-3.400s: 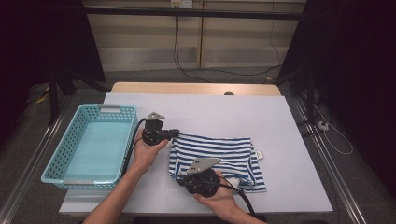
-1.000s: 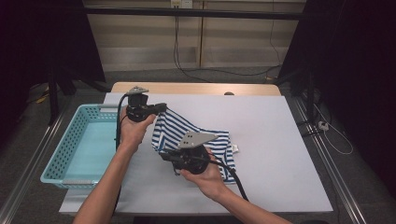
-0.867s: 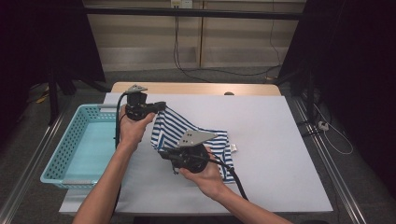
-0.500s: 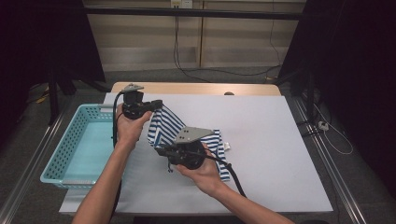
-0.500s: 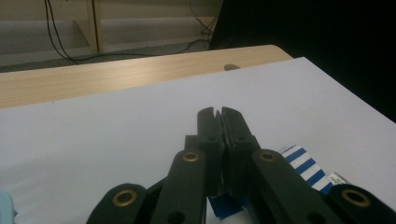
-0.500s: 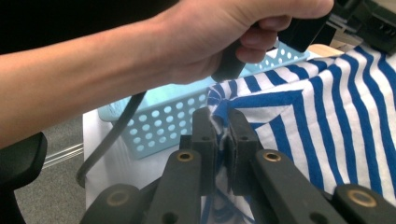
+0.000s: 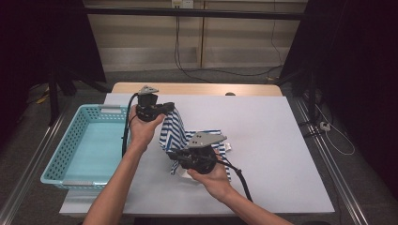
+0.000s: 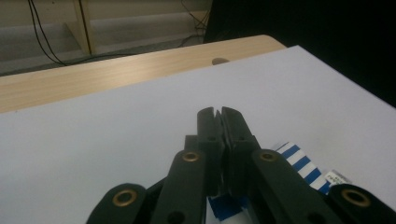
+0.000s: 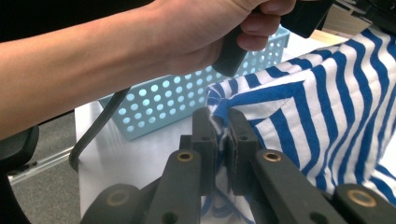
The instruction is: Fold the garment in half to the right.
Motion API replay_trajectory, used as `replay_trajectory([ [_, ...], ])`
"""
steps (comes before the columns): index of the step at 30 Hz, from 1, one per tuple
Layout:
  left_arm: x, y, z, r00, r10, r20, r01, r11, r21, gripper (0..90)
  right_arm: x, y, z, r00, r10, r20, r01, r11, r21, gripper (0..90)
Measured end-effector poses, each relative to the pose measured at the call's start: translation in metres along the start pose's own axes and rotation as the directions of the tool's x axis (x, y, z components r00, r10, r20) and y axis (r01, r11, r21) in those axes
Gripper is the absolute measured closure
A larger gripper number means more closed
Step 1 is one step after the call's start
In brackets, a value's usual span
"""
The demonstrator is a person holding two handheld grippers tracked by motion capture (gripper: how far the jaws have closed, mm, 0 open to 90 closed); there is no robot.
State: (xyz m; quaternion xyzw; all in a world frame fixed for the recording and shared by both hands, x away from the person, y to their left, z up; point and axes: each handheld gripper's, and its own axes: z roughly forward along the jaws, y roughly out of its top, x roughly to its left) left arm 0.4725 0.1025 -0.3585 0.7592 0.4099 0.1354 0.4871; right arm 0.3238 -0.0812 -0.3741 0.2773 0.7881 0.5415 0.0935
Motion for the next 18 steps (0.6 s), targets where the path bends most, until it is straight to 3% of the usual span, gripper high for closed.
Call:
replay_trajectory([
  [1,0.000,0.000,0.003,0.9998,0.018,0.005,-0.018,0.9997,0.019,87.4,-0.002,-0.005,-0.004,0.9999,0.010,0.009,-0.010,1.000,0.005,84.7],
  [2,-0.001,0.000,0.005,1.0000,0.004,0.008,-0.004,0.9999,0.010,87.4,-0.003,-0.007,-0.005,0.9999,0.011,0.013,-0.011,1.000,0.003,84.7],
  [3,-0.002,0.000,0.007,0.9999,0.014,0.006,-0.014,0.9997,0.020,87.4,-0.004,-0.008,-0.006,0.9997,0.018,0.017,-0.018,1.000,0.001,84.7],
  [4,-0.004,-0.001,0.009,0.9999,-0.008,0.013,0.008,1.0000,0.005,87.4,-0.005,-0.009,-0.009,0.9996,0.014,0.022,-0.014,1.000,0.004,84.8],
  [8,-0.007,-0.003,0.014,0.9993,0.010,0.037,-0.009,0.9999,-0.004,87.5,-0.008,-0.013,-0.016,0.9995,0.009,0.032,-0.009,1.000,0.000,85.0],
  [16,-0.019,-0.005,0.028,0.9982,-0.012,0.059,0.013,0.9998,-0.014,87.5,-0.011,-0.024,-0.029,0.9979,0.005,0.064,-0.006,1.000,0.020,85.1],
  [18,-0.022,-0.006,0.033,0.9979,-0.002,0.065,0.002,1.0000,0.003,87.5,-0.013,-0.027,-0.032,0.9977,0.015,0.066,-0.016,1.000,0.019,85.1],
])
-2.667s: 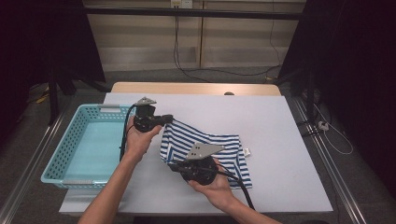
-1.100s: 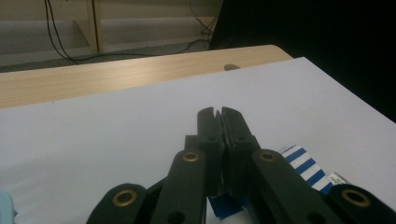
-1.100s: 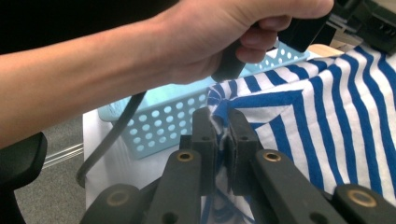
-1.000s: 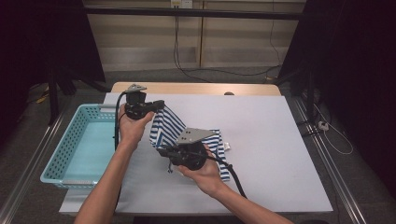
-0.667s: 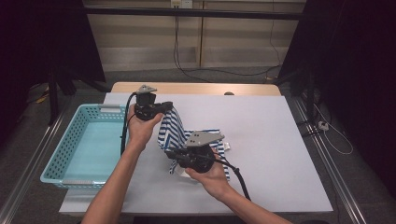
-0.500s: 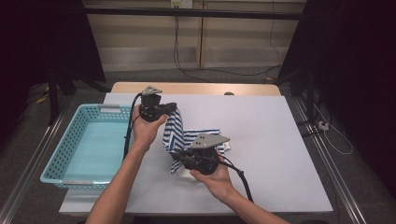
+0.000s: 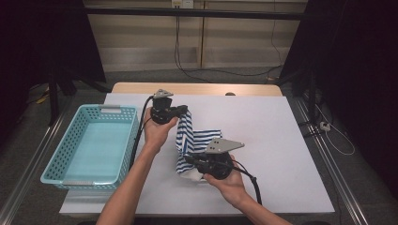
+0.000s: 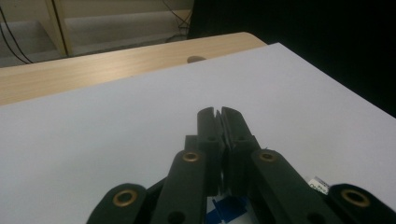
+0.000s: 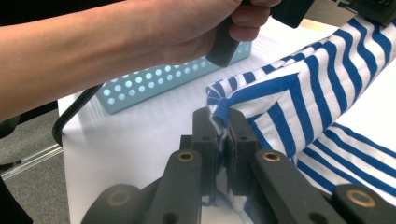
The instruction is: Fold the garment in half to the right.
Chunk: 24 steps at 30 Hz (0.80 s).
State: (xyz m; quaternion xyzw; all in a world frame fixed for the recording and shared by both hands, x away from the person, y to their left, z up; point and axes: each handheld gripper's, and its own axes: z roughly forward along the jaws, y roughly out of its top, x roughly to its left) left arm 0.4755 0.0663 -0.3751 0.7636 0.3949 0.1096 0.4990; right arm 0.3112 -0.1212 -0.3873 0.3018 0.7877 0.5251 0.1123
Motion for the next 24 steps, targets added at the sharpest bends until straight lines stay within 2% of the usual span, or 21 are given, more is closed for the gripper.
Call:
replay_trajectory([
  [1,0.001,0.000,0.001,0.9995,0.032,0.002,-0.032,0.9990,0.032,87.5,-0.001,-0.002,-0.001,1.0000,-0.002,0.007,0.002,1.000,0.005,85.1],
  [2,-0.004,-0.002,0.005,0.9999,-0.007,0.014,0.007,0.9999,0.013,87.5,-0.001,-0.003,-0.002,1.0000,0.000,0.007,0.000,1.000,0.006,85.1],
  [3,-0.002,-0.002,0.005,0.9994,0.035,0.009,-0.035,0.9985,0.042,87.5,-0.001,-0.006,-0.003,1.0000,0.003,0.006,-0.003,1.000,0.011,85.1],
  [4,-0.004,-0.004,0.007,0.9999,-0.001,0.012,0.000,0.9993,0.037,87.5,-0.002,-0.007,-0.003,1.0000,-0.001,0.009,0.001,1.000,0.016,85.1],
  [5,-0.004,-0.005,0.009,1.0000,0.009,0.004,-0.009,0.9996,0.028,87.5,-0.002,-0.009,-0.003,0.9999,0.000,0.013,0.000,1.000,0.022,85.1],
  [6,-0.002,-0.005,0.009,0.9993,0.038,0.005,-0.038,0.9975,0.059,87.5,-0.002,-0.010,-0.003,0.9999,0.001,0.011,-0.002,1.000,0.023,85.1],
  [7,-0.004,-0.006,0.010,0.9999,0.011,0.002,-0.011,0.9989,0.045,87.5,-0.003,-0.012,-0.004,0.9999,0.004,0.015,-0.004,1.000,0.030,85.1],
  [8,-0.002,-0.006,0.010,0.9989,0.048,0.003,-0.048,0.9961,0.074,87.5,-0.003,-0.013,-0.004,0.9999,0.003,0.016,-0.003,1.000,0.027,85.0],
  [9,-0.006,-0.007,0.013,1.0000,0.003,0.004,-0.003,0.9993,0.037,87.5,-0.004,-0.014,-0.005,0.9998,0.004,0.021,-0.004,1.000,0.031,84.9],
  [11,-0.007,-0.007,0.016,1.0000,0.005,0.004,-0.006,0.9992,0.040,87.5,-0.005,-0.016,-0.006,0.9996,0.009,0.028,-0.010,0.999,0.033,84.8],
  [12,-0.005,-0.007,0.016,0.9992,0.040,0.004,-0.040,0.9969,0.068,87.5,-0.007,-0.017,-0.007,0.9995,0.009,0.030,-0.010,0.999,0.033,84.8],
  [15,-0.005,-0.010,0.020,0.9995,0.030,0.009,-0.030,0.9970,0.071,87.5,-0.008,-0.020,-0.007,0.9992,0.018,0.036,-0.020,0.999,0.043,84.7],
  [17,-0.003,-0.011,0.021,0.9990,0.044,0.005,-0.045,0.9948,0.092,87.5,-0.009,-0.021,-0.007,0.9991,0.017,0.039,-0.019,0.998,0.052,84.5],
  [19,-0.005,-0.013,0.024,0.9999,0.013,0.004,-0.013,0.9971,0.075,87.5,-0.010,-0.023,-0.006,0.9990,0.022,0.040,-0.025,0.998,0.055,84.1],
  [20,-0.004,-0.013,0.024,0.9994,0.034,0.007,-0.035,0.9946,0.097,87.5,-0.011,-0.024,-0.006,0.9989,0.022,0.042,-0.025,0.998,0.059,83.9],
  [21,-0.006,-0.014,0.027,1.0000,-0.002,0.006,0.002,0.9973,0.073,87.4,-0.012,-0.025,-0.006,0.9989,0.019,0.043,-0.022,0.998,0.065,83.8],
  [23,-0.006,-0.015,0.028,1.0000,0.000,0.006,-0.001,0.9972,0.074,87.4,-0.013,-0.027,-0.006,0.9987,0.025,0.044,-0.028,0.997,0.068,83.8],
  [24,-0.005,-0.015,0.029,0.9996,0.028,0.007,-0.029,0.9943,0.103,87.4,-0.013,-0.028,-0.007,0.9985,0.029,0.046,-0.033,0.997,0.070,83.8],
])
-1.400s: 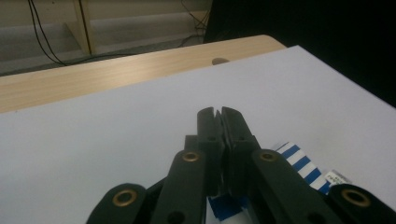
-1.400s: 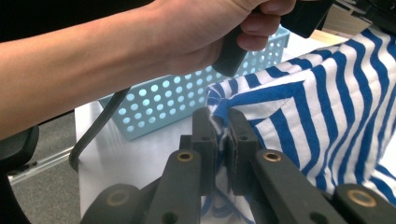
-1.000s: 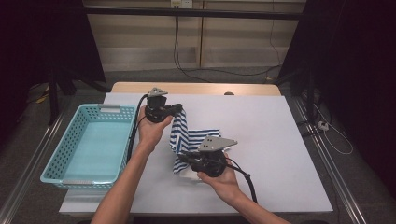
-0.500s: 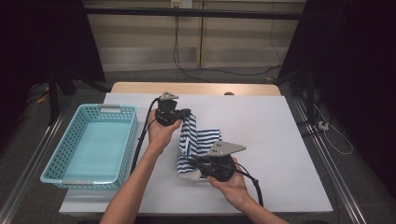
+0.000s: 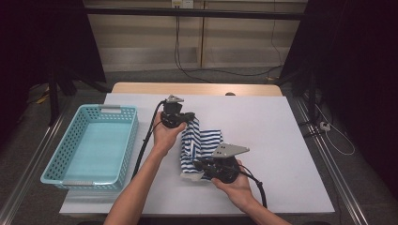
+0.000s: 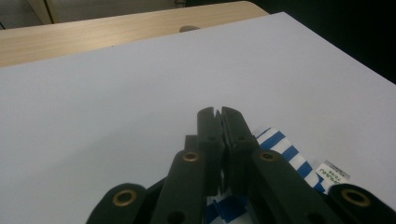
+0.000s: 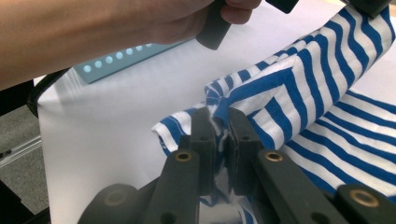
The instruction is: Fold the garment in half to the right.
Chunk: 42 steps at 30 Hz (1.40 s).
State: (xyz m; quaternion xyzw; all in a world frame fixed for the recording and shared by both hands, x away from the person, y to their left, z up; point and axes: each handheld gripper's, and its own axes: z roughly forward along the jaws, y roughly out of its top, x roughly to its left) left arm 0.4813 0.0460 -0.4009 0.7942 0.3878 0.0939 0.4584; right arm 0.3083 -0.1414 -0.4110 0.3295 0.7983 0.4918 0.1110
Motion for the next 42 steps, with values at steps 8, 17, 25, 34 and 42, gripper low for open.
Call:
replay_trajectory([
  [8,0.001,-0.004,0.008,0.9999,-0.005,0.011,0.004,0.9999,0.015,87.4,-0.006,-0.006,-0.002,0.9998,0.013,0.013,-0.013,1.000,0.017,83.0],
  [17,-0.002,-0.005,0.011,0.9994,-0.031,0.015,0.031,0.9995,0.012,87.4,-0.009,-0.012,-0.003,0.9996,0.025,0.015,-0.025,0.999,0.033,82.7],
  [25,-0.003,-0.011,0.022,0.9995,0.000,0.031,-0.002,0.9987,0.051,87.4,-0.009,-0.014,-0.004,0.9996,0.012,0.024,-0.013,0.999,0.049,82.5],
  [34,-0.010,-0.017,0.034,0.9974,-0.056,0.045,0.054,0.9973,0.050,87.3,-0.012,-0.020,-0.012,0.9992,0.015,0.038,-0.018,0.997,0.077,81.5],
  [42,-0.012,-0.018,0.038,0.9960,-0.068,0.059,0.064,0.9958,0.065,87.2,-0.013,-0.022,-0.013,0.9989,0.025,0.039,-0.028,0.996,0.080,76.7],
])
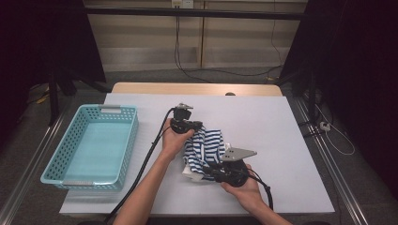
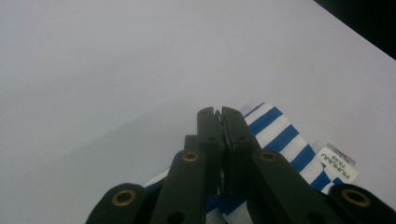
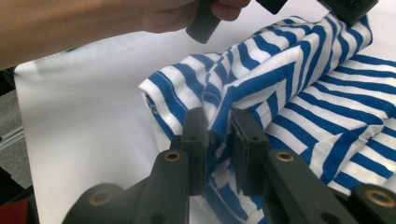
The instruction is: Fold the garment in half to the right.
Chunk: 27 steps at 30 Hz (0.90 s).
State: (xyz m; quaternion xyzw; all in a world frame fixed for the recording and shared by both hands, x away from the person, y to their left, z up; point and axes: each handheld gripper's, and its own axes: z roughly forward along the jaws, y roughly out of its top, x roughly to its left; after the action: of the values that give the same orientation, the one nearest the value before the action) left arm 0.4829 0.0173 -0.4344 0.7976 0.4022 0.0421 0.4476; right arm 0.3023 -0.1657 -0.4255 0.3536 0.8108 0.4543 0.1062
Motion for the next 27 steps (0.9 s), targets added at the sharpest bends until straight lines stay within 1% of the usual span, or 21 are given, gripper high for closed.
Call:
replay_trajectory([
  [2,-0.001,0.001,0.001,1.0000,-0.001,-0.004,0.001,1.0000,0.003,87.2,0.000,-0.001,0.001,1.0000,0.001,0.004,-0.001,1.000,0.006,75.3],
  [3,-0.003,0.001,0.003,1.0000,0.009,-0.001,-0.009,0.9999,0.007,87.2,-0.001,-0.001,0.001,1.0000,-0.002,0.006,0.002,1.000,0.008,75.1],
  [5,-0.005,0.002,0.005,1.0000,0.005,-0.003,-0.005,1.0000,0.005,87.2,-0.002,-0.002,0.001,0.9999,-0.001,0.017,0.000,1.000,0.013,71.3],
  [6,-0.006,0.002,0.006,1.0000,0.007,0.004,-0.007,1.0000,-0.001,87.2,-0.002,-0.003,0.000,0.9997,0.009,0.023,-0.009,1.000,0.012,68.4],
  [8,-0.007,0.002,0.007,1.0000,0.001,0.010,-0.001,1.0000,0.007,87.2,-0.003,-0.005,-0.001,0.9995,0.013,0.029,-0.014,1.000,0.014,67.0],
  [9,-0.008,0.001,0.009,1.0000,-0.001,0.002,0.001,1.0000,-0.004,87.2,-0.004,-0.005,-0.002,0.9994,0.014,0.033,-0.014,1.000,0.015,66.4],
  [10,-0.008,0.002,0.010,1.0000,-0.005,0.005,0.005,1.0000,-0.001,87.2,-0.004,-0.005,-0.003,0.9991,0.020,0.039,-0.020,1.000,0.014,65.8],
  [11,-0.007,0.002,0.011,1.0000,0.002,-0.004,-0.002,0.9999,0.014,87.2,-0.004,-0.005,-0.003,0.9991,0.019,0.038,-0.019,1.000,0.012,65.7],
  [12,-0.008,0.003,0.012,1.0000,-0.007,-0.006,0.007,0.9998,0.017,87.2,-0.004,-0.005,-0.004,0.9991,0.020,0.038,-0.020,1.000,0.010,66.2],
  [13,-0.007,0.004,0.012,0.9998,-0.014,-0.018,0.014,0.9997,0.018,87.2,-0.004,-0.005,-0.004,0.9990,0.020,0.040,-0.020,1.000,0.012,68.1],
  [14,-0.008,0.004,0.013,0.9998,-0.016,-0.011,0.016,0.9999,0.004,87.2,-0.004,-0.005,-0.005,0.9991,0.017,0.039,-0.018,1.000,0.012,71.5],
  [15,-0.008,0.005,0.012,1.0000,-0.008,-0.005,0.008,0.9999,0.008,87.2,-0.003,-0.005,-0.005,0.9989,0.021,0.042,-0.022,1.000,0.018,72.5],
  [16,-0.010,0.007,0.013,0.9999,-0.009,-0.004,0.009,0.9999,0.006,87.2,-0.004,-0.005,-0.006,0.9986,0.017,0.050,-0.018,0.999,0.027,72.9],
  [17,-0.010,0.007,0.013,0.9999,-0.009,-0.004,0.009,0.9999,0.006,87.2,-0.003,-0.006,-0.006,0.9986,0.016,0.051,-0.018,0.999,0.032,76.4],
  [18,-0.010,0.009,0.012,0.9999,-0.010,0.004,0.010,0.9999,-0.006,87.2,-0.003,-0.006,-0.007,0.9986,0.023,0.048,-0.024,0.999,0.031,78.0],
  [19,-0.012,0.011,0.012,1.0000,0.002,-0.001,-0.002,1.0000,0.006,87.2,-0.004,-0.007,-0.008,0.9985,0.024,0.049,-0.025,0.999,0.029,78.7],
  [20,-0.013,0.012,0.013,1.0000,-0.001,-0.004,0.001,1.0000,-0.004,87.2,-0.005,-0.007,-0.009,0.9983,0.027,0.052,-0.028,0.999,0.029,79.2],
  [21,-0.015,0.013,0.014,0.9998,-0.013,-0.017,0.013,0.9998,-0.016,87.2,-0.006,-0.007,-0.009,0.9983,0.027,0.051,-0.028,0.999,0.027,79.2],
  [22,-0.016,0.014,0.014,0.9999,0.012,-0.010,-0.012,0.9998,-0.014,87.2,-0.006,-0.007,-0.010,0.9981,0.028,0.055,-0.029,0.999,0.021,79.2],
  [25,-0.017,0.017,0.016,0.9999,0.016,-0.007,-0.016,0.9999,-0.006,87.2,-0.006,-0.007,-0.012,0.9974,0.033,0.064,-0.034,0.999,0.016,81.3],
  [27,-0.020,0.020,0.018,0.9999,0.016,-0.007,-0.016,0.9999,-0.003,87.2,-0.006,-0.008,-0.015,0.9971,0.033,0.069,-0.034,0.999,0.017,82.8],
])
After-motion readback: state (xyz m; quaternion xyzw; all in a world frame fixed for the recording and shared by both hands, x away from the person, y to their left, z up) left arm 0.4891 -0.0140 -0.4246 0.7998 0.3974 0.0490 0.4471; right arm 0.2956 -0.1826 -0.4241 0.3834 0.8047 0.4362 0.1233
